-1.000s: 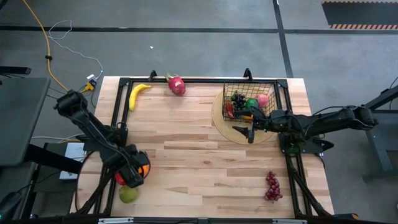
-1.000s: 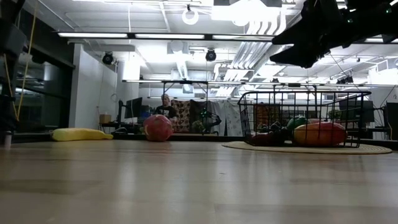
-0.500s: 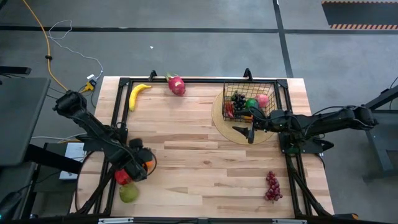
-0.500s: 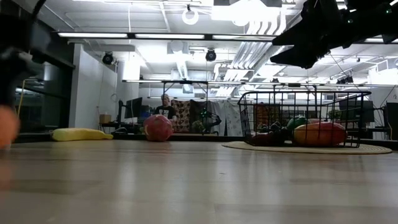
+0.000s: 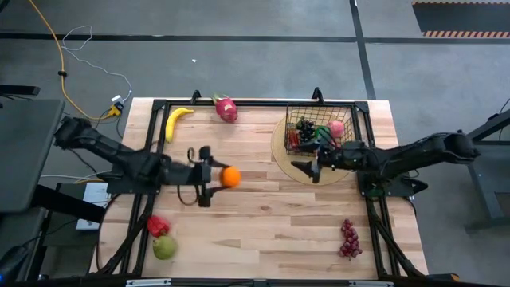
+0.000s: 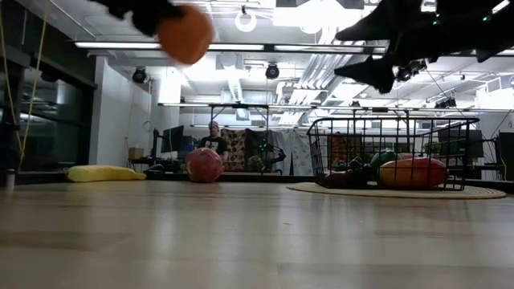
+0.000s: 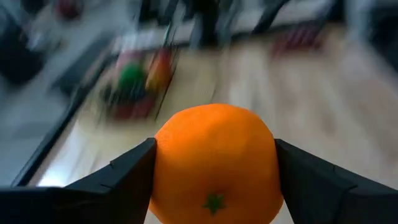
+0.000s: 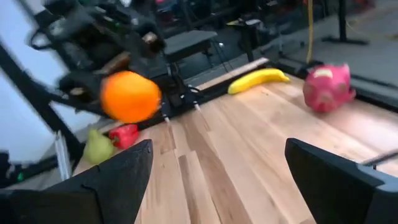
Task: Build produce basket
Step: Put the orange into the wire basket
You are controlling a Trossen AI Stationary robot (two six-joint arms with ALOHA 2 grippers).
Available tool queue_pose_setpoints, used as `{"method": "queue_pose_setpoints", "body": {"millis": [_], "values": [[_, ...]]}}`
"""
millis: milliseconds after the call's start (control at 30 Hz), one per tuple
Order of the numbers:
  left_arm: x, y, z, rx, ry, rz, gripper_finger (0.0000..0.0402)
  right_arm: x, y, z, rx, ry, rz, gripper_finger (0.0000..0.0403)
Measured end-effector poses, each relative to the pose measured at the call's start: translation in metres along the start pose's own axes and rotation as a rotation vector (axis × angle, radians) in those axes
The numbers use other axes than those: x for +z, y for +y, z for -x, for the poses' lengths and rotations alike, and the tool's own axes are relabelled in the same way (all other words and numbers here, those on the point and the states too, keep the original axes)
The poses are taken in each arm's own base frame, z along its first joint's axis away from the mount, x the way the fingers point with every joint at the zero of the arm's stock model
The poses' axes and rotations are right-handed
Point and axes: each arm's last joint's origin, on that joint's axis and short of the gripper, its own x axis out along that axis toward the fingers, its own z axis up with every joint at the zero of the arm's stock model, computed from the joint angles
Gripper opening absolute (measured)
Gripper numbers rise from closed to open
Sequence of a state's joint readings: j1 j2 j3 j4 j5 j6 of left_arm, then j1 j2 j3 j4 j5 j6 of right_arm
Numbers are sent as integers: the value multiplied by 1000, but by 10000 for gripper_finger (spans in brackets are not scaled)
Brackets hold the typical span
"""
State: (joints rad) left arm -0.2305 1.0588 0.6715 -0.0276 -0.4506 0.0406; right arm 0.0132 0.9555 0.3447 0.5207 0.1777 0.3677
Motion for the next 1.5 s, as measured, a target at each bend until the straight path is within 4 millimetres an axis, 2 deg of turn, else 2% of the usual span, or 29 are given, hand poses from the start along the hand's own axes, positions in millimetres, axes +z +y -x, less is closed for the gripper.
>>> {"method": "queue_pose_setpoints", "body": {"millis": [167,300,400,567,800,967,1200,1500], "values": [[11,37,-19,-70,-261,80,276,-12,0,-17,0,2,19,355],[13,60,-33,-89,-344,184,276,-11,7,-29,31,-22,124,355],[10,67,-46,-114,-369,248,276,-3,17,-43,46,-30,254,355],[3,67,-64,-124,-374,273,276,7,29,-66,26,-16,397,355],[3,65,-76,-111,-431,248,276,9,35,-92,67,9,374,355],[5,66,-76,-98,-437,243,276,15,40,-104,86,-1,376,355],[7,66,-75,-133,-461,240,276,27,47,-109,107,-32,386,355],[8,65,-74,-150,-478,241,276,28,48,-109,131,-35,374,355]]}}
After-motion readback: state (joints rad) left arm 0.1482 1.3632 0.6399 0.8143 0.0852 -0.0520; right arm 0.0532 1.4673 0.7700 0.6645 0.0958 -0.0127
